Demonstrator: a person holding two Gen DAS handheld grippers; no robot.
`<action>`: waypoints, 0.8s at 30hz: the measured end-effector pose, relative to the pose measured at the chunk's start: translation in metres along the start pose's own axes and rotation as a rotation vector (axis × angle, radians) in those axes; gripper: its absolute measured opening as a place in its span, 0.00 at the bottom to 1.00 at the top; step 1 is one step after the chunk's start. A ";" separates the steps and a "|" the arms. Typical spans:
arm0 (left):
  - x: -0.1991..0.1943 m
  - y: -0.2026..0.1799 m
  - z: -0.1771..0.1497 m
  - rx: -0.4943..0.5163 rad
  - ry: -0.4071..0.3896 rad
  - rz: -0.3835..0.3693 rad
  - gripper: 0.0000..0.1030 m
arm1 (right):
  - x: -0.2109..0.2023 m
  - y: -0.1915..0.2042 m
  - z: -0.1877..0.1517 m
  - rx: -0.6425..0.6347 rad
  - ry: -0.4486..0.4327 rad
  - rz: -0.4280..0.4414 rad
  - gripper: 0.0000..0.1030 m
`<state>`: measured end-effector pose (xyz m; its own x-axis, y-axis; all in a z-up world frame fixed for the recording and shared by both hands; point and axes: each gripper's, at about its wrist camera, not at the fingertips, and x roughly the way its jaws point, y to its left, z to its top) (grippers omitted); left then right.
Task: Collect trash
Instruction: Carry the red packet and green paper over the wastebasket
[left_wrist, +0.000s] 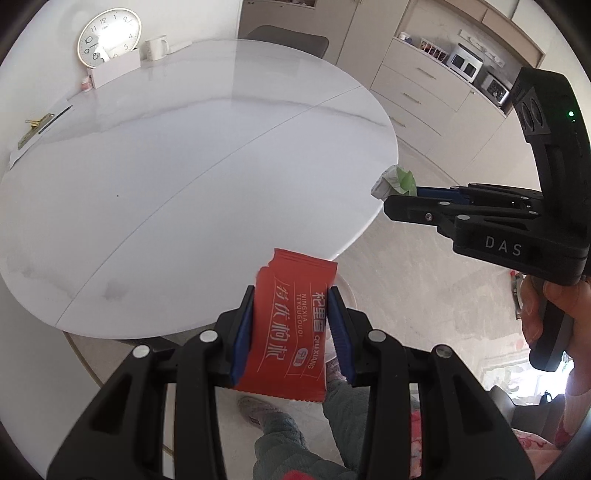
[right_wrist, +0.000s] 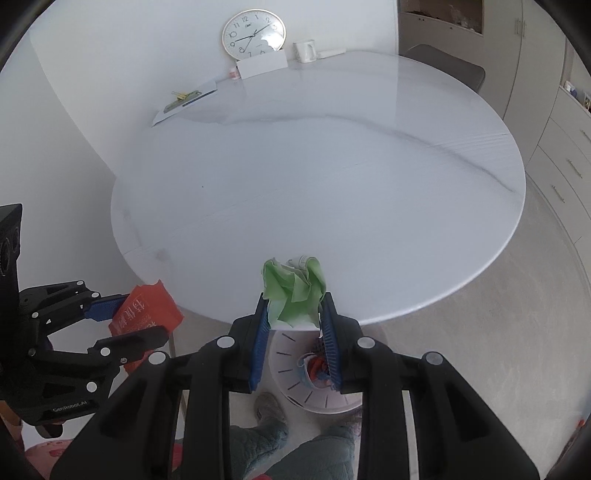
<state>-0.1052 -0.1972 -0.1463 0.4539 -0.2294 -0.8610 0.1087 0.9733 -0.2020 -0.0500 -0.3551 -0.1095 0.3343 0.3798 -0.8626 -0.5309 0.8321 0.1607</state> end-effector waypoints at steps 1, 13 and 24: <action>0.001 -0.007 -0.002 -0.001 -0.001 0.004 0.36 | -0.005 -0.006 -0.005 0.008 -0.003 0.013 0.27; 0.083 -0.080 -0.028 -0.136 0.071 0.110 0.36 | -0.030 -0.079 -0.042 -0.152 0.072 0.129 0.28; 0.184 -0.083 -0.038 -0.254 0.109 0.163 0.36 | 0.000 -0.134 -0.060 -0.207 0.176 0.192 0.29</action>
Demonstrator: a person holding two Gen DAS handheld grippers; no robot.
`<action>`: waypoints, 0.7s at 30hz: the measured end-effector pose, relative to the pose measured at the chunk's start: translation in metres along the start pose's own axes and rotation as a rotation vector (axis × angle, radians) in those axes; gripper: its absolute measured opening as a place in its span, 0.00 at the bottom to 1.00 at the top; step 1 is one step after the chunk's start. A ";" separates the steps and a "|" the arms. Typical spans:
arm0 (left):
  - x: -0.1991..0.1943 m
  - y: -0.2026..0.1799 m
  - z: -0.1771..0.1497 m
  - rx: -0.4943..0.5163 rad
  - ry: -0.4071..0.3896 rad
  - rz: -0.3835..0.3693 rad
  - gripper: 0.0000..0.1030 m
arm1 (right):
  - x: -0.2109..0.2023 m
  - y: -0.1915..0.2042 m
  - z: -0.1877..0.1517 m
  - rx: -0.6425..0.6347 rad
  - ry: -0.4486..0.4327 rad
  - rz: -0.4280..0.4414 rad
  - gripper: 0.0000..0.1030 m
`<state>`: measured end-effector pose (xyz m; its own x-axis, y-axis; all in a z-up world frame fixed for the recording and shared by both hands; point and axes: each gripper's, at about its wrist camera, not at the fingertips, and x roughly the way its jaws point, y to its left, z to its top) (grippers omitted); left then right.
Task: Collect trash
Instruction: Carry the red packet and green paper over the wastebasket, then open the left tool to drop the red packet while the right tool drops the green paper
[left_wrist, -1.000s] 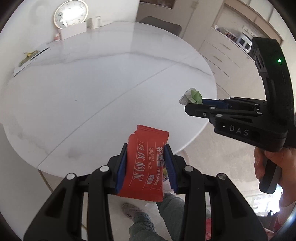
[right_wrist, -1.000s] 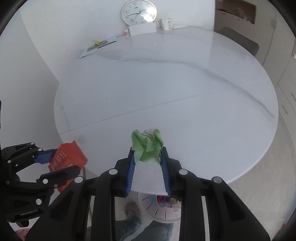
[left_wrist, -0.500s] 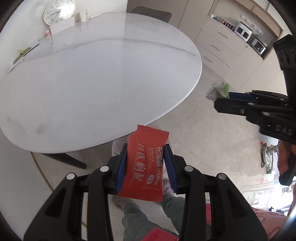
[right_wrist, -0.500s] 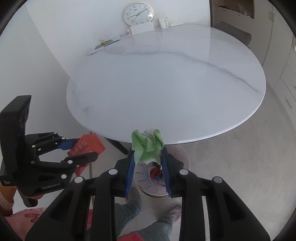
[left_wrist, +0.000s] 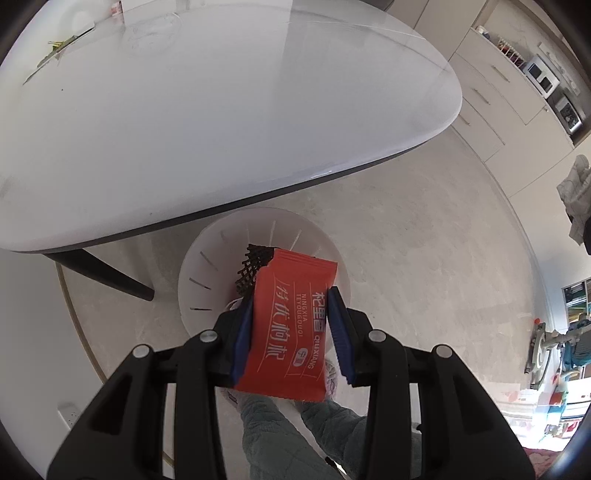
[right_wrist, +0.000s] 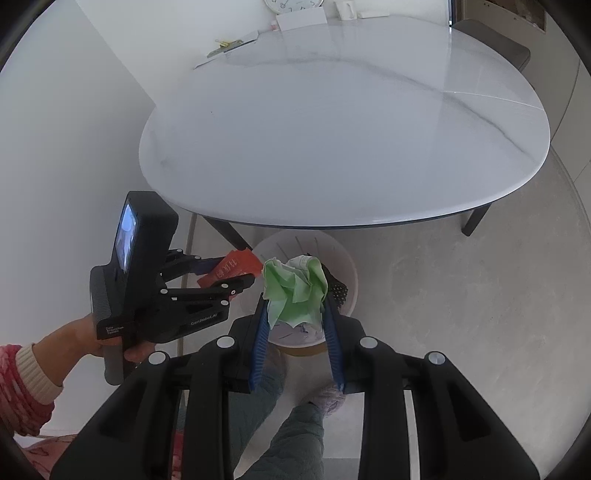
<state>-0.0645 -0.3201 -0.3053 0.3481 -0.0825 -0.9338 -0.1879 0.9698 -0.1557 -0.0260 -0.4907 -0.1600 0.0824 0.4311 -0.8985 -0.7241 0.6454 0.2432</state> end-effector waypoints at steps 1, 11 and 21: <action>0.004 -0.001 0.000 0.003 -0.002 0.004 0.36 | 0.004 -0.001 0.000 -0.002 -0.001 -0.003 0.29; 0.011 -0.015 0.000 0.024 -0.007 0.034 0.62 | 0.014 -0.006 -0.009 -0.005 -0.002 0.016 0.29; -0.041 -0.017 0.001 -0.008 -0.086 0.052 0.75 | 0.006 -0.007 -0.014 0.003 -0.032 0.011 0.29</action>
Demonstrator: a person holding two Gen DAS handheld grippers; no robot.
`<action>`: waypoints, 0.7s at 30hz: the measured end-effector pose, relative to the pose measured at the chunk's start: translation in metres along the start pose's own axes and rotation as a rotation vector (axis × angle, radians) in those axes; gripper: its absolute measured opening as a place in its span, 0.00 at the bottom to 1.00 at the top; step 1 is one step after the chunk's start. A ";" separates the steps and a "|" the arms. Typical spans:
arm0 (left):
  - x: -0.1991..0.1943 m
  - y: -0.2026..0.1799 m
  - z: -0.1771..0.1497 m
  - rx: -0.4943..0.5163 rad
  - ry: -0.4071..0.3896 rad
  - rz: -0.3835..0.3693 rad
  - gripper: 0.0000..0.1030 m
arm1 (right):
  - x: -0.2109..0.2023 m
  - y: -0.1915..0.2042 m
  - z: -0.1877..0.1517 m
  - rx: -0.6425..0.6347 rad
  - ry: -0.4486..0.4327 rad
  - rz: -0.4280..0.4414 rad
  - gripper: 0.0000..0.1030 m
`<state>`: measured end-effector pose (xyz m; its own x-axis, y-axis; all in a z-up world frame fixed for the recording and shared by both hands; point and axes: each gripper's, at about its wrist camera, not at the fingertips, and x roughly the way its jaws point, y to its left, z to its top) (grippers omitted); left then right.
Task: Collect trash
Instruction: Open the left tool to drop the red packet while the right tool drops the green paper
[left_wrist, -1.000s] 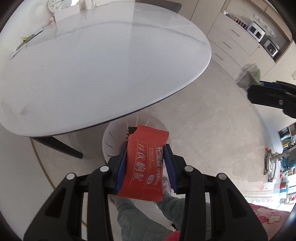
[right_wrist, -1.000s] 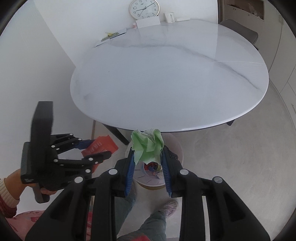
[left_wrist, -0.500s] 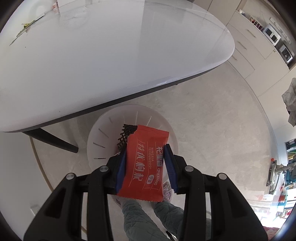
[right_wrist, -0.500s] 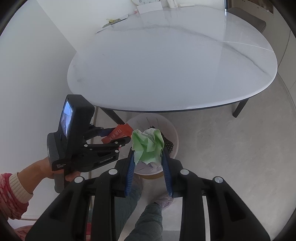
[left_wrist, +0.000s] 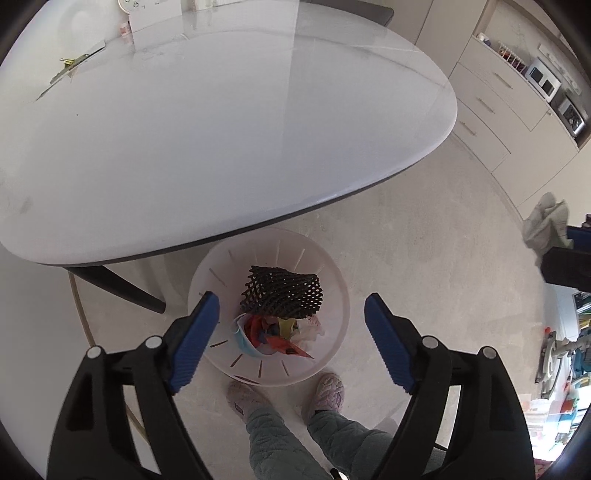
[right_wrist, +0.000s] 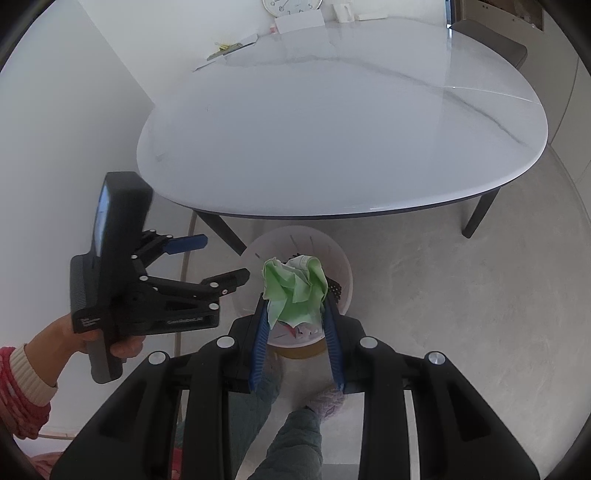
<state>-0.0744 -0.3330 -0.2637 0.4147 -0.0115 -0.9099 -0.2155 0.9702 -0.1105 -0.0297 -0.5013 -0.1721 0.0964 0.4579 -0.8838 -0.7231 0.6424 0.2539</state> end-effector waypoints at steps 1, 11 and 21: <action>-0.012 0.001 0.000 -0.013 -0.017 0.005 0.76 | -0.002 0.001 0.000 -0.002 -0.007 0.003 0.29; -0.123 0.003 -0.002 -0.060 -0.144 0.113 0.87 | -0.004 0.032 0.011 -0.088 -0.047 0.047 0.30; -0.130 0.034 -0.002 -0.116 -0.117 0.129 0.87 | 0.087 0.049 0.022 -0.111 0.038 0.041 0.45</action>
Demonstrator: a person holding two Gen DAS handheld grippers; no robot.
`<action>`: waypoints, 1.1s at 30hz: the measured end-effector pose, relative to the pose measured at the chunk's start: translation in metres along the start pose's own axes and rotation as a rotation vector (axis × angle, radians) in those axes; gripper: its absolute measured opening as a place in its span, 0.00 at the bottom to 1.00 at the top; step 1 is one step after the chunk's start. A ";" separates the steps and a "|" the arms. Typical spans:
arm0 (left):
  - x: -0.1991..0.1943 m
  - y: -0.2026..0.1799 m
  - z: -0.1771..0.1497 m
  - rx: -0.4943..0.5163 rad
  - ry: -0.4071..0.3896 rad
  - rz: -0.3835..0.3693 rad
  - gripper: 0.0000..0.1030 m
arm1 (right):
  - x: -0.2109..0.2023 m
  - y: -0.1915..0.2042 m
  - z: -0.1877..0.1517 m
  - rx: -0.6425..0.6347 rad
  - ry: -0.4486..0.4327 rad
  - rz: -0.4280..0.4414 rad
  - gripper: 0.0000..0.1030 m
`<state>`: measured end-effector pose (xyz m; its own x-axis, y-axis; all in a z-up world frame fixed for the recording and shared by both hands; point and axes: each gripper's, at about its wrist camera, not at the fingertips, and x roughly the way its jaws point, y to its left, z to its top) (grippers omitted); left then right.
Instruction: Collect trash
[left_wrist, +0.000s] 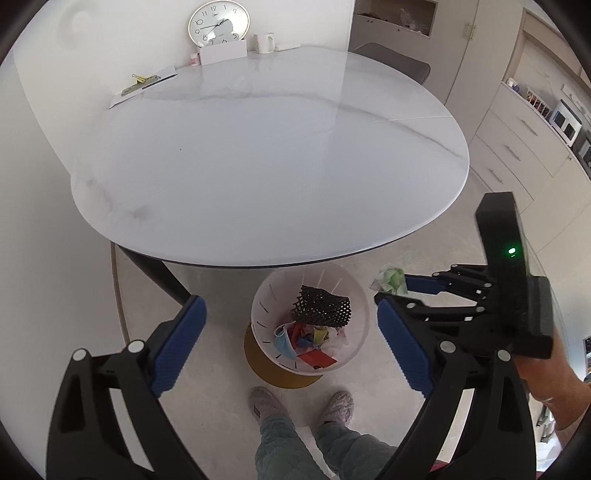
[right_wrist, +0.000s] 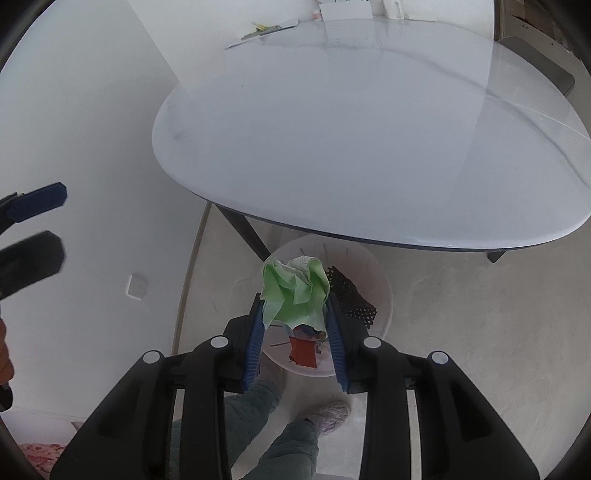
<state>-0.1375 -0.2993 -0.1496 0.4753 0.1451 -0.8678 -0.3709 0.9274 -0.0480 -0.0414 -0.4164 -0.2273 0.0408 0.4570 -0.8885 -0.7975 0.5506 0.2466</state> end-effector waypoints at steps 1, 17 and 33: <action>0.001 0.002 0.000 -0.004 0.003 -0.004 0.87 | 0.011 0.002 0.000 0.001 0.020 -0.010 0.52; -0.031 0.028 0.062 0.038 -0.050 -0.057 0.89 | -0.099 0.010 0.053 0.206 -0.192 -0.210 0.98; -0.131 0.061 0.150 0.058 -0.357 -0.048 0.92 | -0.230 0.046 0.116 0.313 -0.511 -0.410 0.98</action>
<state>-0.1028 -0.2100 0.0352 0.7434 0.2029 -0.6373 -0.3004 0.9526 -0.0471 -0.0179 -0.4155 0.0332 0.6369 0.3982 -0.6601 -0.4510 0.8869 0.0999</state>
